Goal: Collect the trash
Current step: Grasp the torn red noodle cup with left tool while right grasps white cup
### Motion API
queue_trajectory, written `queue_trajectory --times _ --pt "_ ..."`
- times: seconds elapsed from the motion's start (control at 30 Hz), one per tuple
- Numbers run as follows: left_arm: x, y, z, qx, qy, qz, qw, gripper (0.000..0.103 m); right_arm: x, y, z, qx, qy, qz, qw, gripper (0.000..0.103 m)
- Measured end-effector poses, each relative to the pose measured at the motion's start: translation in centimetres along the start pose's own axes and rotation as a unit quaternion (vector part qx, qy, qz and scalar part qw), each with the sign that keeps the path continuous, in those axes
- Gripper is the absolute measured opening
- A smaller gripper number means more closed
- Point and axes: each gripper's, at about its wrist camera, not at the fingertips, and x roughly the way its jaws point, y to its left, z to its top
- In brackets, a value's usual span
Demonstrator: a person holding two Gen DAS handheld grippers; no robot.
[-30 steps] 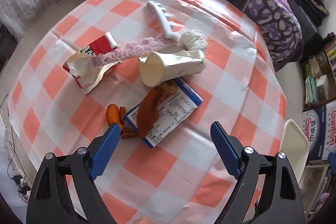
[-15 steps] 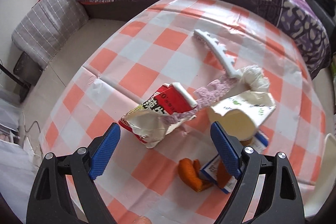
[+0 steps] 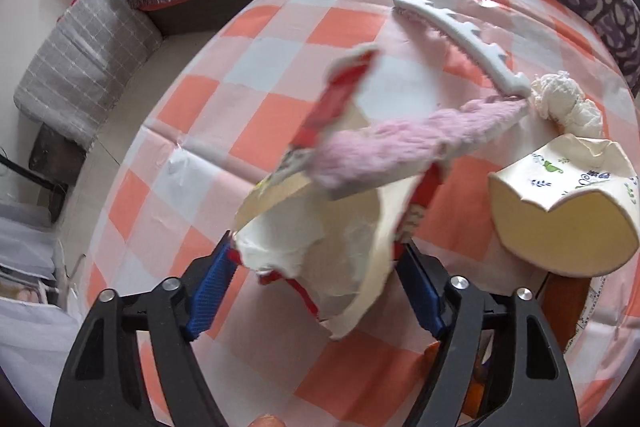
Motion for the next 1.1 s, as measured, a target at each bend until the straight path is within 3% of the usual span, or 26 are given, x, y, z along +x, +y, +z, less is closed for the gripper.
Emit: queue_trajectory --times 0.13,0.17,0.23,0.37,0.47,0.5,0.57,0.6,0.63,0.7,0.77,0.9,0.97,1.03,1.1 --pt "0.1 4.1 0.1 -0.093 0.014 -0.081 0.9922 0.035 2.1 1.5 -0.3 0.014 0.035 0.034 0.999 0.094" --pt "-0.1 4.9 0.1 -0.109 0.013 -0.106 0.9883 0.032 2.6 2.0 -0.2 0.019 0.038 0.038 0.998 0.094" --pt "-0.5 6.1 0.1 -0.13 0.009 -0.127 0.9834 0.005 3.8 3.1 -0.1 0.03 0.04 0.045 0.998 0.094" --pt "-1.8 7.7 0.0 -0.15 -0.008 -0.154 0.9765 0.005 6.4 5.8 0.5 0.064 0.06 0.079 0.993 0.094" --pt "-2.5 8.2 0.1 -0.154 -0.019 -0.159 0.975 0.005 7.8 7.3 1.0 0.081 0.056 0.073 0.992 0.094" --pt "-2.7 8.5 0.2 -0.161 -0.02 -0.158 0.9739 0.006 8.2 7.8 1.3 0.085 0.055 0.073 0.992 0.094" --pt "-2.3 9.3 0.2 -0.179 -0.014 -0.162 0.9704 0.019 9.2 8.9 1.8 0.084 0.056 0.072 0.992 0.094" --pt "-2.1 9.7 0.2 -0.19 -0.013 -0.161 0.9683 0.05 9.7 9.3 2.1 0.08 0.059 0.067 0.993 0.094" --pt "-2.2 10.2 -0.1 -0.202 -0.015 -0.16 0.966 0.075 10.3 9.8 2.2 0.077 0.066 0.059 0.993 0.094" --pt "-2.0 10.8 0.0 -0.222 -0.022 -0.165 0.9608 0.076 11.3 9.9 2.4 0.082 0.081 0.045 0.992 0.092" --pt "-1.8 11.0 0.4 -0.232 -0.023 -0.171 0.9574 0.077 12.2 10.2 2.4 0.081 0.09 0.039 0.992 0.084" --pt "-1.9 10.4 2.6 -0.213 -0.043 -0.155 0.9638 0.084 12.8 10.4 2.7 0.056 0.101 0.046 0.992 0.029" --pt "-1.7 9.9 3.6 -0.2 -0.047 -0.139 0.9688 0.089 12.1 10.5 3.2 0.033 0.084 0.057 0.994 0.023" --pt "-0.6 9.5 4.6 -0.199 -0.021 -0.117 0.9728 0.09 10.9 10.9 3.5 -0.003 0.061 0.063 0.996 0.02" --pt "0.7 8.8 4.9 -0.193 -0.004 -0.119 0.974 0.09 9.8 11.1 3.7 -0.031 0.043 0.069 0.996 0.018"
